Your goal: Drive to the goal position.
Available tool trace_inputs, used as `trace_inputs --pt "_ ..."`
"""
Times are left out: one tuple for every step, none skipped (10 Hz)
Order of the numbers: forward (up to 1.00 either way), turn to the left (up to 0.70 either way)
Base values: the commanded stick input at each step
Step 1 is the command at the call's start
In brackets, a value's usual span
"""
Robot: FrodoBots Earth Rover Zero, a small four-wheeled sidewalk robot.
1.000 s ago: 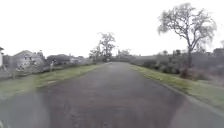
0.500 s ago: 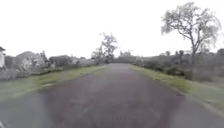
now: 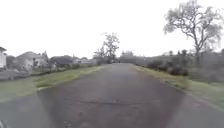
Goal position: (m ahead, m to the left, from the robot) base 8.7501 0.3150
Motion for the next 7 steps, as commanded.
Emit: trace_inputs --pt "0.7 -0.06" --pt "0.7 -0.06" --pt "0.7 -0.22" --pt "0.7 -0.35" --pt "0.7 -0.35" --pt "0.7 -0.35" --pt "0.7 -0.35"
